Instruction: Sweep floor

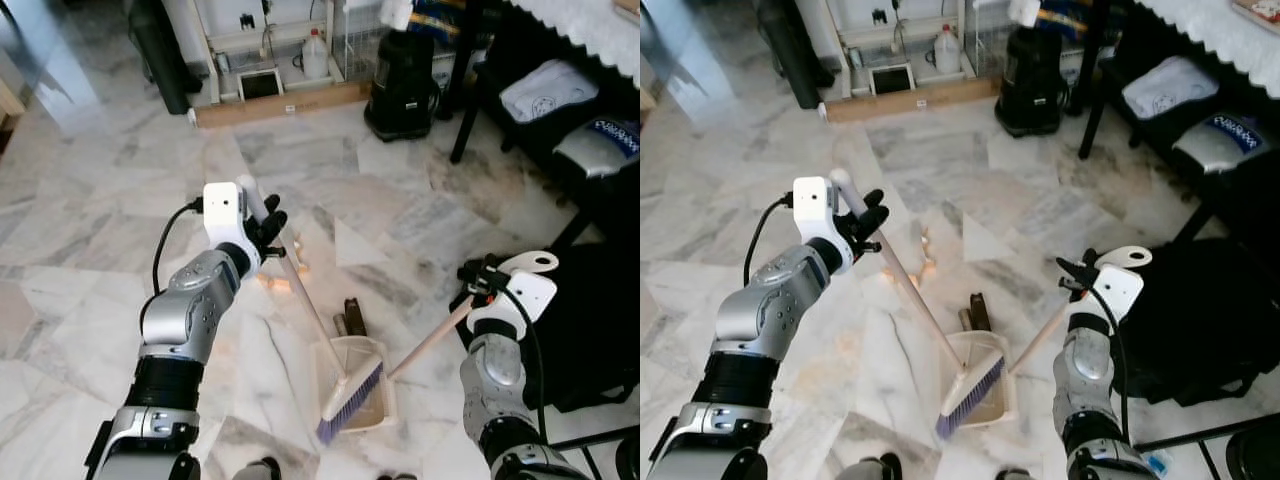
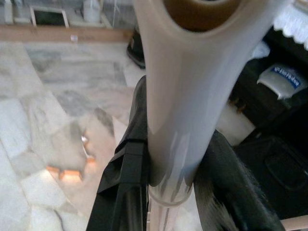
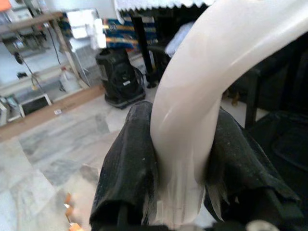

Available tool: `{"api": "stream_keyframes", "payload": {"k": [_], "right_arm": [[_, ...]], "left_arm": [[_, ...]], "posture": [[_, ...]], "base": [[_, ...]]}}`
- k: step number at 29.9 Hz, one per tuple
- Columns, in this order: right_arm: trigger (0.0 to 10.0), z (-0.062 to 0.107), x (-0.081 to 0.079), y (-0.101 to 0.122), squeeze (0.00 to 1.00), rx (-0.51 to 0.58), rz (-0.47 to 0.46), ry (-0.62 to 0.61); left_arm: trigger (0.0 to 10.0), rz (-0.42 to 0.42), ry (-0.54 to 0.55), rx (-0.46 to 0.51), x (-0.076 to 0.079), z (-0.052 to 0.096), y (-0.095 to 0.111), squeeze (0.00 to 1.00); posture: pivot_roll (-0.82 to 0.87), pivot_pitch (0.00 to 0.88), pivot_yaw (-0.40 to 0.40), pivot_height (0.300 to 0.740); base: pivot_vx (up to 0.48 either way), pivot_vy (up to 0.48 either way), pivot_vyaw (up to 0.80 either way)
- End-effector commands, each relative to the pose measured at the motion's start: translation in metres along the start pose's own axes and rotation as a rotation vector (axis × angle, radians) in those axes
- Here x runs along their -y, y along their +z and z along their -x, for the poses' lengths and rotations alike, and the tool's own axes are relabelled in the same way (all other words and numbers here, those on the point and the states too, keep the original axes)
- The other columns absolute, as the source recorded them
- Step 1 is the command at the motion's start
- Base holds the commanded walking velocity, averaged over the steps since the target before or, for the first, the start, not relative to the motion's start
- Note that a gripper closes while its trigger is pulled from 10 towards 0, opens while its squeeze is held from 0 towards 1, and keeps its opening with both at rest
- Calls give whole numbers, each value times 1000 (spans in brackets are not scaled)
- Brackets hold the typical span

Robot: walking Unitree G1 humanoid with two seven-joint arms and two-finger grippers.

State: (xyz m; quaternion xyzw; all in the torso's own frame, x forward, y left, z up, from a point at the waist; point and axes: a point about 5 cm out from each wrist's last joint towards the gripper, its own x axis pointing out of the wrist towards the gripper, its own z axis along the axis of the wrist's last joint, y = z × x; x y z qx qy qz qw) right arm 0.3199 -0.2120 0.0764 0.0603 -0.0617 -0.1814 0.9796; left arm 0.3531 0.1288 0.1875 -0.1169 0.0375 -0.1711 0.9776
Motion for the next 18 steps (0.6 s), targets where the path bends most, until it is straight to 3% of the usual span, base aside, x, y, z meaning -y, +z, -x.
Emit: {"api": "stream_keyframes", "payload": {"k": [1, 4, 9, 13, 18], "right_arm": [[10000, -1, 2, 3, 0, 16, -23, -9], [10000, -2, 5, 5, 0, 24, -24, -18], [10000, -8, 12, 13, 0, 52, -18, -28], [10000, -12, 13, 17, 0, 61, -29, -33], [10000, -19, 12, 24, 0, 74, -41, -46]], "left_arm": [[10000, -2, -20, 71, -1, -1, 17, 0], [10000, -22, -3, 116, -4, -3, 21, 0], [10000, -45, 131, 250, -21, -1, 31, 0], [10000, -66, 174, 291, -26, 1, 34, 0], [10000, -144, 253, 382, -36, 7, 41, 0]], "posture": [[63, 0, 58, 740], [50, 0, 49, 740], [23, 0, 39, 740], [25, 0, 35, 740], [13, 0, 19, 740]], "base": [[0, 0, 0], [0, 0, 0], [0, 0, 0], [0, 0, 0], [0, 0, 0]]}}
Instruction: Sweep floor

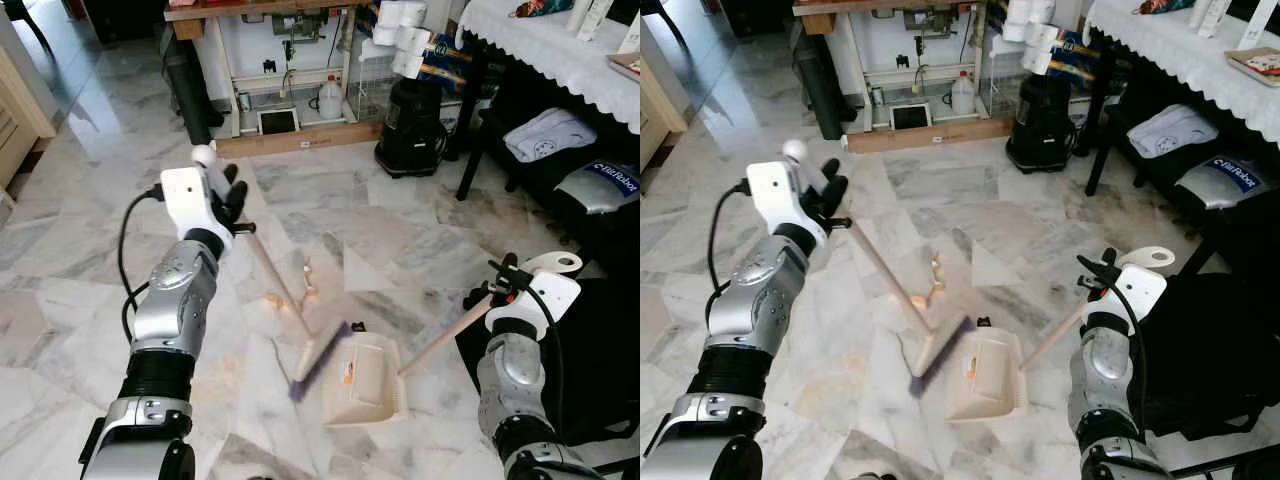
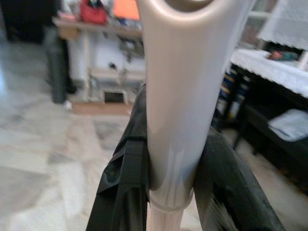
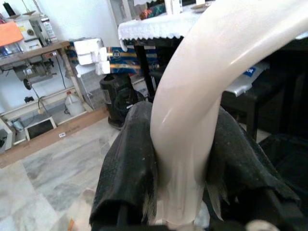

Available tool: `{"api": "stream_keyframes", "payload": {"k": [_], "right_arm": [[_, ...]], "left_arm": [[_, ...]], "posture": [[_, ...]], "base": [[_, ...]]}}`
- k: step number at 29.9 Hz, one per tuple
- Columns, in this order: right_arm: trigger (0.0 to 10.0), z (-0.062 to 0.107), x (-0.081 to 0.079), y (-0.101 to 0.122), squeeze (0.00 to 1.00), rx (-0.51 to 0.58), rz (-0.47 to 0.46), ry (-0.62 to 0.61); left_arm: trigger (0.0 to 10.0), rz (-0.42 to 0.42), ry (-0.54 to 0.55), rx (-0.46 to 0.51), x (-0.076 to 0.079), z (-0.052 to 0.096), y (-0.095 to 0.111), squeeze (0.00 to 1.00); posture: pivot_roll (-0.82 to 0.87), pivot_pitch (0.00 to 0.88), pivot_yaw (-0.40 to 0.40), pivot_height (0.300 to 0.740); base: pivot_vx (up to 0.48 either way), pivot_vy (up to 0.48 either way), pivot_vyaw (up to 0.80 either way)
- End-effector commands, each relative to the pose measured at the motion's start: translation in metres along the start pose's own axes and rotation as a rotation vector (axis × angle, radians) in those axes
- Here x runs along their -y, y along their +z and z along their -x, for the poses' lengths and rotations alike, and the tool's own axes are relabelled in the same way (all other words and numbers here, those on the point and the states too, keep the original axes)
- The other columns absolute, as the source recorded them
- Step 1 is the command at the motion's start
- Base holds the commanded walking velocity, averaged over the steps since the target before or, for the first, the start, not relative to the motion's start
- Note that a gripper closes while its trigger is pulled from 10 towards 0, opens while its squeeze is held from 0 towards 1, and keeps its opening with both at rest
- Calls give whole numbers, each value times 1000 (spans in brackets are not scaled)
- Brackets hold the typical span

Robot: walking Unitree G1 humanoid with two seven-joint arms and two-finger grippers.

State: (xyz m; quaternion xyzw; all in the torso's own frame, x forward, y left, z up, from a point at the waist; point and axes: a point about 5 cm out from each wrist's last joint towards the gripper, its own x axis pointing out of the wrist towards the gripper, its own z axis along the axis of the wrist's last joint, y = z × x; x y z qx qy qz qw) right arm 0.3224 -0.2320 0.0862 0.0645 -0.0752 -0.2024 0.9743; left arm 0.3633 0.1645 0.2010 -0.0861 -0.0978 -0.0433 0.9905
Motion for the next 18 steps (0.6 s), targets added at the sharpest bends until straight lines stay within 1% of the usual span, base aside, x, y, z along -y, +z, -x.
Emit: {"api": "stream_keyframes", "payload": {"k": [1, 2, 3, 5, 8, 9, 11, 15, 18], "right_arm": [[10000, -9, -5, 13, 0, 47, -33, -4], [10000, -9, -5, 14, 0, 49, -37, -4], [10000, -10, -10, 16, 0, 58, -35, 22], [10000, -10, -15, 18, 0, 67, -30, 50], [10000, -10, -16, 18, 0, 70, -31, 56], [10000, -10, -22, 18, 0, 68, -28, 64], [10000, -11, -25, 19, 0, 71, -26, 62], [10000, -11, -26, 22, 0, 88, -19, 59], [10000, -8, -22, 24, 0, 120, 22, 76]], "left_arm": [[10000, -40, 34, 102, -6, -2, 18, 0], [10000, -51, 46, 107, -7, -1, 18, 0], [10000, -88, 66, 109, -9, 1, 15, 0], [10000, -123, 81, 106, -11, 4, 9, 0], [10000, -138, 87, 105, -11, 5, 7, 0], [10000, -144, 129, 92, -18, 11, -5, 0], [10000, -143, 164, 80, -25, 15, -15, 0], [10000, -161, 170, 57, -29, 17, -24, 0], [10000, -193, 150, 22, -26, 16, -35, 0]], "posture": [[13, 0, 19, 740], [12, 0, 14, 740], [13, 0, 6, 740], [19, 0, -3, 740], [19, 0, -3, 740], [16, 0, 9, 740], [5, 0, 18, 740], [-15, 0, 34, 740], [-37, 0, 45, 740]], "base": [[0, 0, 0], [0, 0, 0], [0, 0, 0], [0, 0, 0], [0, 0, 0], [0, 0, 0], [0, 0, 0], [0, 0, 0], [0, 0, 0]]}}
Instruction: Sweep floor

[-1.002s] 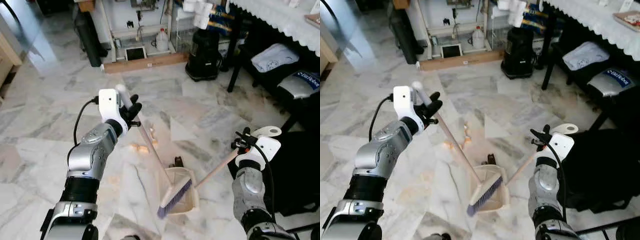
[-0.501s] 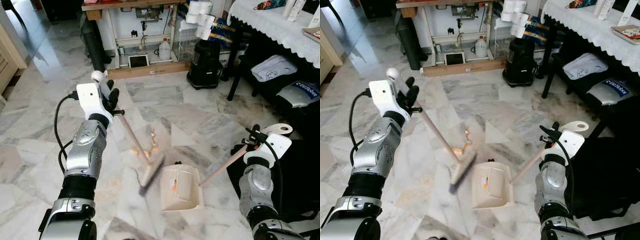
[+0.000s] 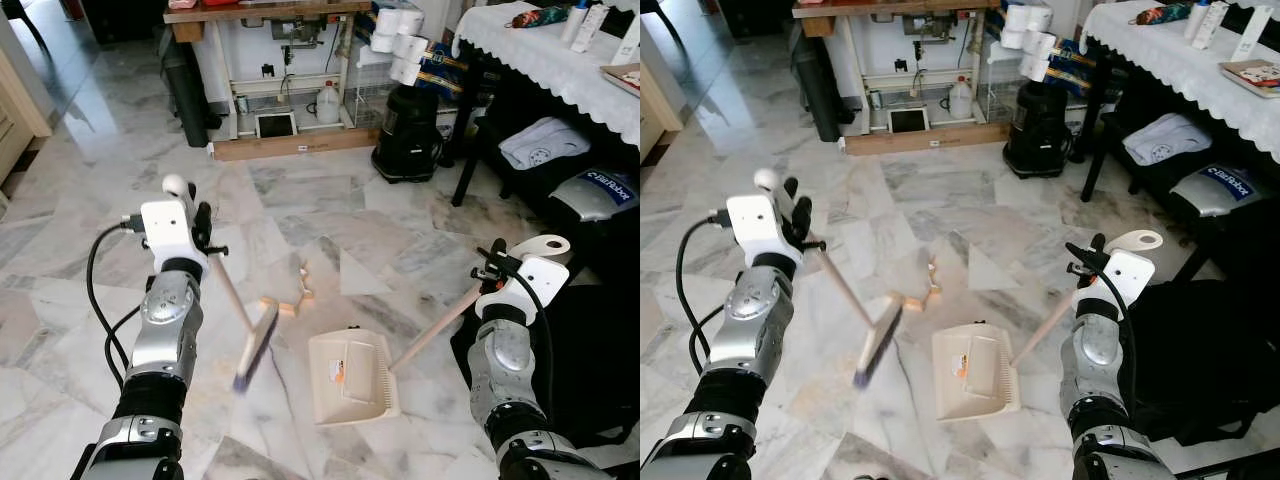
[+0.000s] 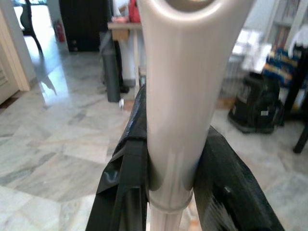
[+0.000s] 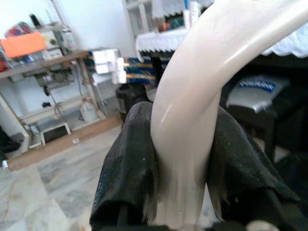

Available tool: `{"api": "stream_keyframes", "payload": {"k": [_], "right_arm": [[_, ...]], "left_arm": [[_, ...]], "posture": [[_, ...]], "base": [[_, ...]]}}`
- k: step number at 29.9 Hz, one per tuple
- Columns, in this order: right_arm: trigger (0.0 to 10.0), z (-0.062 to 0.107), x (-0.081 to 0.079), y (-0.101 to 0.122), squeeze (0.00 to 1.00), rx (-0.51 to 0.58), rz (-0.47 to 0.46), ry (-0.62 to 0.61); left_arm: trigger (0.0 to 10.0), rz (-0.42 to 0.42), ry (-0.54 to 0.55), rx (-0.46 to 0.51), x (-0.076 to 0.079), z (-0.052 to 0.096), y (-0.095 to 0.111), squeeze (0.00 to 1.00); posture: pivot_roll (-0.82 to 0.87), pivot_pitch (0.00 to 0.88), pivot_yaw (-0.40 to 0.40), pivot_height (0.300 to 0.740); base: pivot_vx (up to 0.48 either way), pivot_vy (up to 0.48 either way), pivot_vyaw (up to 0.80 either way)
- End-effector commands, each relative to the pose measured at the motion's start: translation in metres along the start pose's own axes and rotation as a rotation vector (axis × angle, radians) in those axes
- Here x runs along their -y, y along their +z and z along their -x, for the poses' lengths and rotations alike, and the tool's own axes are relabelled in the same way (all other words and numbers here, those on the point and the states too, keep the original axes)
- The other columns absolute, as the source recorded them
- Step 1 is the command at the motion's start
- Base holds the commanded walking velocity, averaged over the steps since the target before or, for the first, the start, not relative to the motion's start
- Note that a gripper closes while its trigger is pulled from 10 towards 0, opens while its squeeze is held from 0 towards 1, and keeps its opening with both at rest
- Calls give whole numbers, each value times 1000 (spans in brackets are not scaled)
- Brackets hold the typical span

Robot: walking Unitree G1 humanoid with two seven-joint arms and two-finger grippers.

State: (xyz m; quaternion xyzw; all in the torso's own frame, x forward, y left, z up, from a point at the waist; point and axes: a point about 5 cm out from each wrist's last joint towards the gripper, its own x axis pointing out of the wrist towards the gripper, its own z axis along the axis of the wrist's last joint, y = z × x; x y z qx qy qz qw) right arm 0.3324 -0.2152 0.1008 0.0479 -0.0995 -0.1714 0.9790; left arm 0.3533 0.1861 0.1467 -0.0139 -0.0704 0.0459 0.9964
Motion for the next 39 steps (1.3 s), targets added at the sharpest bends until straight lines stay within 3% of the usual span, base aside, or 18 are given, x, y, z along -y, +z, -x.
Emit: {"api": "stream_keyframes", "payload": {"k": [1, 9, 20, 28, 31, 39], "right_arm": [[10000, -3, 2, 13, 0, 77, 16, 8], [10000, 7, 15, 6, 0, 69, 50, -22], [10000, 4, 15, 13, 0, 89, 73, 5], [10000, 23, 21, 1, 0, 52, 87, -18], [10000, 35, 20, -4, 0, 39, 94, 0], [10000, 36, 23, -2, 0, 30, 108, -5]], "left_arm": [[10000, -41, -22, 66, 4, -5, 11, 0], [10000, -87, -32, 53, 4, -5, 2, 0], [10000, -98, -11, 58, 2, 0, -6, 0], [10000, -105, -18, 71, 4, 3, -10, 0], [10000, -145, -7, 73, -5, 8, -14, 0], [10000, -146, -22, 88, -1, 6, -13, 0]], "posture": [[-39, 0, 47, 740], [-62, 0, 67, 740], [-69, 0, 51, 740], [-104, 0, 70, 740], [-104, 0, 66, 740], [-104, 0, 64, 740]], "base": [[0, 0, 0], [0, 0, 0], [0, 0, 0], [0, 0, 0], [0, 0, 0], [0, 0, 0]]}}
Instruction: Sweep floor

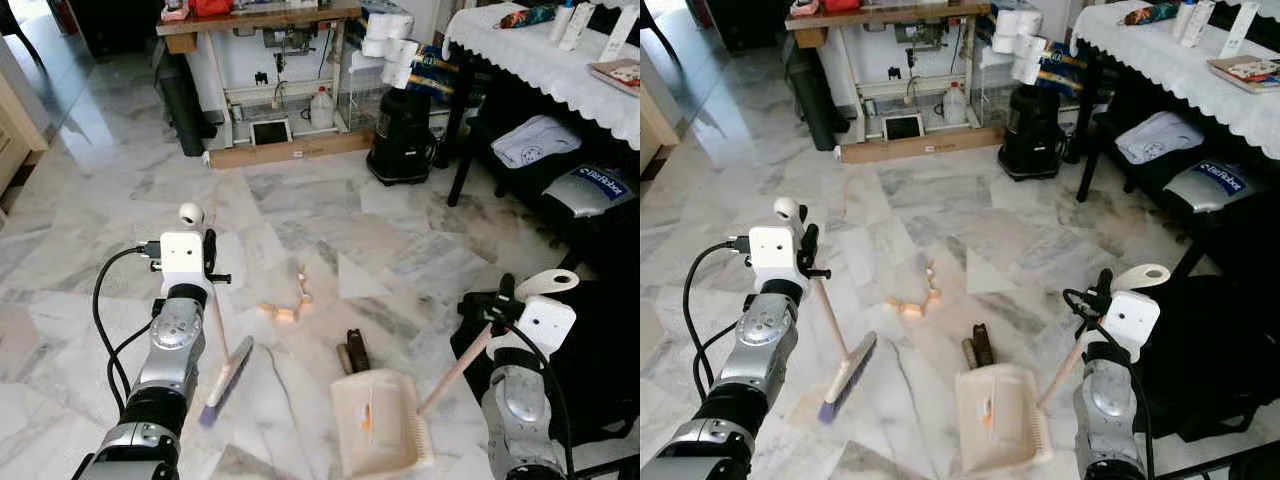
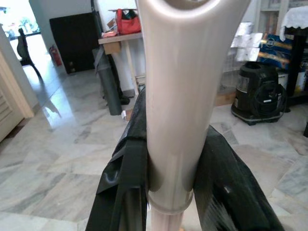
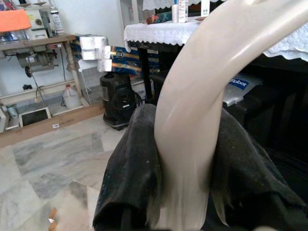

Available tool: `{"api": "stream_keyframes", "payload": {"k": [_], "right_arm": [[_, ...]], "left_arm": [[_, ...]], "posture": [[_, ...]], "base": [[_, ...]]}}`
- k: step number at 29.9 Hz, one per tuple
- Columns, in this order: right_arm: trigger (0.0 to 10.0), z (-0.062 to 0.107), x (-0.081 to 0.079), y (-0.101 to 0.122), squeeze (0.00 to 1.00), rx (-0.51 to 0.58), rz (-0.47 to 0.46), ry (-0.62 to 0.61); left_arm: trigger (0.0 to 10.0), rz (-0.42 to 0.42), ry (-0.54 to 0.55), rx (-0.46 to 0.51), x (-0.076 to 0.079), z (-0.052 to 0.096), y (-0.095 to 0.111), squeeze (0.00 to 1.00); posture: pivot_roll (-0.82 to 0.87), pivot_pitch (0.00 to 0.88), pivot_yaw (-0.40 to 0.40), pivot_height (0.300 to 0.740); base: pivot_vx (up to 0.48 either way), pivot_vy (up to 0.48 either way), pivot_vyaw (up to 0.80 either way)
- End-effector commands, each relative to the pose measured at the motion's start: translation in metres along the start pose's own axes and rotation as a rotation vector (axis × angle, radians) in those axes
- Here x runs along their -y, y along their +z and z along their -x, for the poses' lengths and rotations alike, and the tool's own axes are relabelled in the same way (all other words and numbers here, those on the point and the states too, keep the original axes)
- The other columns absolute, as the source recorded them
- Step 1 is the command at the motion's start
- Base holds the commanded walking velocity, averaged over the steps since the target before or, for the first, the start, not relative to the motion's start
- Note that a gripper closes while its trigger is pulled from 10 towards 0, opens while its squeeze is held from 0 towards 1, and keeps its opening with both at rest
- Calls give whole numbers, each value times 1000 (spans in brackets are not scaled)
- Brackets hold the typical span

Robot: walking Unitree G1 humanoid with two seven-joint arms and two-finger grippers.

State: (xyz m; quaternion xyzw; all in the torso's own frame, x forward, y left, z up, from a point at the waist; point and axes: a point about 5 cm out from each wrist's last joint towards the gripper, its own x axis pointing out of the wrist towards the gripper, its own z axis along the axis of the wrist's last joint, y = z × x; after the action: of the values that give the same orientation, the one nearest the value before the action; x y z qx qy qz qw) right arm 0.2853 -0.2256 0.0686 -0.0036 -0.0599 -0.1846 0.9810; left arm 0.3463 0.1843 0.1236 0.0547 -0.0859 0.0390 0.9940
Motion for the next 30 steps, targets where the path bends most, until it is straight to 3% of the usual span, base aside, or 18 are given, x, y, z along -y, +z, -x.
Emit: {"api": "stream_keyframes", "payload": {"k": [1, 6, 18, 24, 30], "right_arm": [[10000, -9, -4, 21, 0, 95, -8, 9], [10000, -13, -4, 29, 0, 115, -1, 9], [10000, -9, -9, 27, 0, 100, -30, 0], [10000, -10, -11, 28, 0, 97, -40, -3], [10000, -9, -12, 28, 0, 99, -43, -5]], "left_arm": [[10000, -11, 2, 50, -1, -4, 9, 0], [10000, -4, -5, 57, 4, -4, 10, 0], [10000, -3, -9, 65, 4, -5, 14, 0], [10000, -6, -15, 68, 6, -7, 16, 0], [10000, -7, -22, 71, 8, -6, 17, 0]], "posture": [[-103, 0, 62, 740], [-86, 0, 50, 740], [-77, 0, 61, 740], [-71, 0, 68, 740], [-68, 6, 74, 740]], "base": [[0, 0, 0], [0, 0, 303], [0, 0, 751], [0, 0, 0], [0, 0, 620]]}}
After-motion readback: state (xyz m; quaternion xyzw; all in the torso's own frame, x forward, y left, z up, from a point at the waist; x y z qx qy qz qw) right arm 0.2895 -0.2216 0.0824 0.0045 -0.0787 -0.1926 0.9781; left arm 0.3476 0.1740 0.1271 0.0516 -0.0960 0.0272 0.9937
